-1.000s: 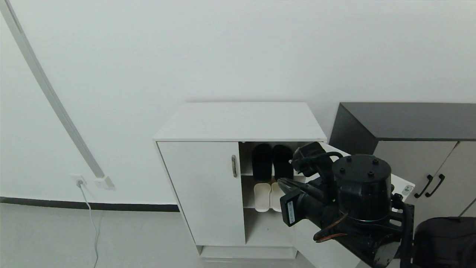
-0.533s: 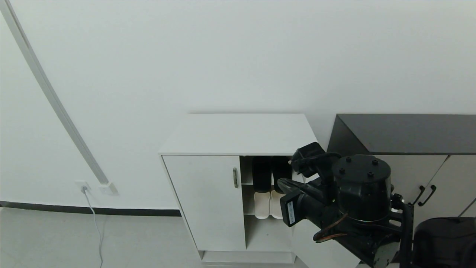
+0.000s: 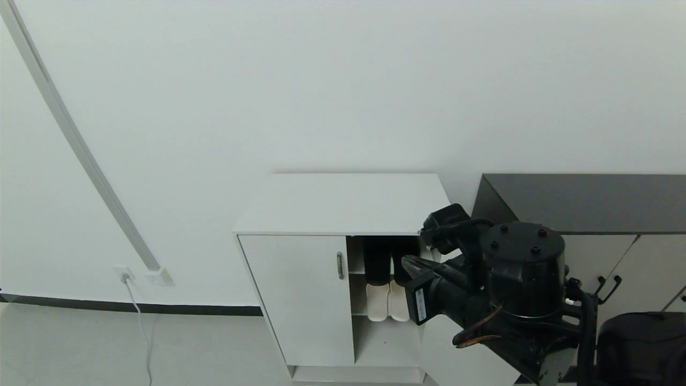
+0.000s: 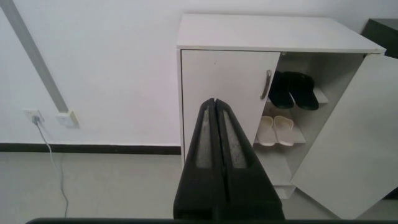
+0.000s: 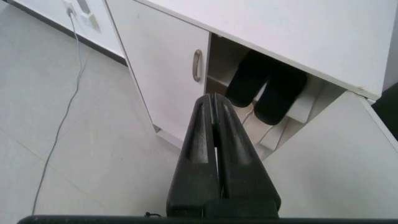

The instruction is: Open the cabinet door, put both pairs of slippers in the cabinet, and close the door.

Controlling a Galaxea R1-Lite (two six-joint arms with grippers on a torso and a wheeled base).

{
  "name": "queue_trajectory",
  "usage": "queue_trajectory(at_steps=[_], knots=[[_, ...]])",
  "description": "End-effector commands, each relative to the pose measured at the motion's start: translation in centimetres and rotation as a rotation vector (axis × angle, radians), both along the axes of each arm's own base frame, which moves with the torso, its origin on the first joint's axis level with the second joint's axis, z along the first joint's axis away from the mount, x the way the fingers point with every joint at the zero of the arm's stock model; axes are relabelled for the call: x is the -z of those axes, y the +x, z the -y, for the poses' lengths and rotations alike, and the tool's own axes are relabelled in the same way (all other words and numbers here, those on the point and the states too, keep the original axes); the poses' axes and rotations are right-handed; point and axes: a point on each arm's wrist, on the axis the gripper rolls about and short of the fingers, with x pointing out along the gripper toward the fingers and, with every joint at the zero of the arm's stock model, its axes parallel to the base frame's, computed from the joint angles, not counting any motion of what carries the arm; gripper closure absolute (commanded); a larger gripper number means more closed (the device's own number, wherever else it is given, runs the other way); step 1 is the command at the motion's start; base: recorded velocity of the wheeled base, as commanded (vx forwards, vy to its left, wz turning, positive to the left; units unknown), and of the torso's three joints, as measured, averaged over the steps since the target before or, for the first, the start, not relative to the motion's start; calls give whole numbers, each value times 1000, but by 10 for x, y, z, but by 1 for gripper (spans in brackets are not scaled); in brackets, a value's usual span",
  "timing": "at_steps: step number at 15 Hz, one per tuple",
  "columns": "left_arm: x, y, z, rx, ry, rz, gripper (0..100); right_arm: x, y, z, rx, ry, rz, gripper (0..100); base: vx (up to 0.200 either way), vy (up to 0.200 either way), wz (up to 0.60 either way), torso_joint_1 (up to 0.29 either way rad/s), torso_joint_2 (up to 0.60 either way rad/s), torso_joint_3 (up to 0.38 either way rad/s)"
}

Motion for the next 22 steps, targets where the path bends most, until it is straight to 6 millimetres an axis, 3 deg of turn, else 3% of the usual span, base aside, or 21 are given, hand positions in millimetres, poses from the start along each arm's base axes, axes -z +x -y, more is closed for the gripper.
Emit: queue_trajectory(at_steps=[1, 8, 15, 22], knots=[[0, 0, 0, 0, -2, 0, 100, 1, 0, 0, 0, -5, -1, 100, 0, 0, 0, 0, 0, 0], [0, 0, 0, 0, -2, 0, 100, 2, 0, 0, 0, -10, -5, 100, 0, 0, 0, 0, 0, 0], [0, 0, 0, -2, -2, 0, 100, 4, 3, 1, 10, -13, -7, 100, 0, 0, -600, 4, 2, 0], [0, 0, 0, 0, -2, 0, 100, 4, 7, 4, 21, -9, -6, 100, 0, 0, 0, 0, 0, 0]])
